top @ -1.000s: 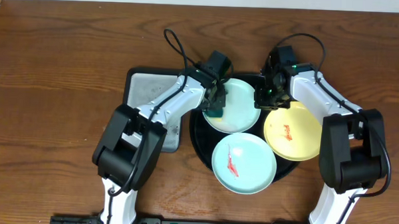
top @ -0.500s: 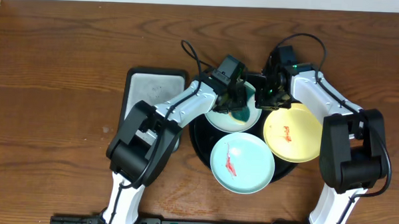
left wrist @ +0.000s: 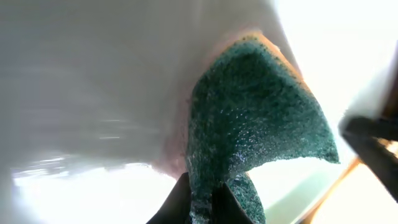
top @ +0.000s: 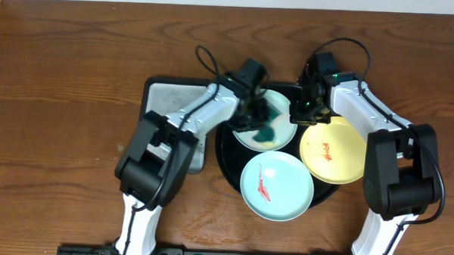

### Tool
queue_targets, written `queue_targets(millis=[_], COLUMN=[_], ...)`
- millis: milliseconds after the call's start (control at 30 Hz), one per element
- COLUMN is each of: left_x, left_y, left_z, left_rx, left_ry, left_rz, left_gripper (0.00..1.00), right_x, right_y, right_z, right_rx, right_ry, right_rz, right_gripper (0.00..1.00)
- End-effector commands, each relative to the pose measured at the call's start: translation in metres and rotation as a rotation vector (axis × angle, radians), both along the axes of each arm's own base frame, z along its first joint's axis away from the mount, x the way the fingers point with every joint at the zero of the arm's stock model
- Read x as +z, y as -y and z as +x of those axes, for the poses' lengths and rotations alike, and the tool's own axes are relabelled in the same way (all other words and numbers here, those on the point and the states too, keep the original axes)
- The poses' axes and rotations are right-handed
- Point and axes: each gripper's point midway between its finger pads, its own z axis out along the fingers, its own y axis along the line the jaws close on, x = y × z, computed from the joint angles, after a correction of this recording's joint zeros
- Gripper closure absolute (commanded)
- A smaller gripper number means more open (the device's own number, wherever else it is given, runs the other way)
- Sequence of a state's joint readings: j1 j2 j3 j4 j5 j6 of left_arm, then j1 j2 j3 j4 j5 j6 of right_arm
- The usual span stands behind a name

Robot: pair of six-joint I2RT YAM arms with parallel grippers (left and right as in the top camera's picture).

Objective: Clean dirty plates on tray and stack at the side
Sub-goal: 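Hold the plate rim with the right gripper and scrub with the sponge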

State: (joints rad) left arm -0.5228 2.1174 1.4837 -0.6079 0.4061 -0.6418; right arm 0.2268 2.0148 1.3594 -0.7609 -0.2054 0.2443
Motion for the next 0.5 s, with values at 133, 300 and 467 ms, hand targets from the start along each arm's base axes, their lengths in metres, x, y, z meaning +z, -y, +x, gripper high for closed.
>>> queue_targets(millis=[133,300,467], left_x=[-0.003,0.017,0.007], left_y=[-0.095,-0.088,-0.039], left_z=[0.037,0.047,0.036], left_rx=[0.03,0.003,-0.052], left_ry=[0.184,0.297,0.286], left_rz=[0.372,0.419,0.268], left_gripper=[0.93,0.93,0.93], right_x=[-0.001,-0.001,-0.001], right_y=[0.006,0.006,0.006], right_z=[-0.001,-0.001,-0.002], right_rx=[-0.002,-0.002,-0.002], right_ry=[-0.004,-0.004,-0.006], right_rz=[-0.024,-0.024,-0.024], right_gripper=[0.99,0.99,0.99])
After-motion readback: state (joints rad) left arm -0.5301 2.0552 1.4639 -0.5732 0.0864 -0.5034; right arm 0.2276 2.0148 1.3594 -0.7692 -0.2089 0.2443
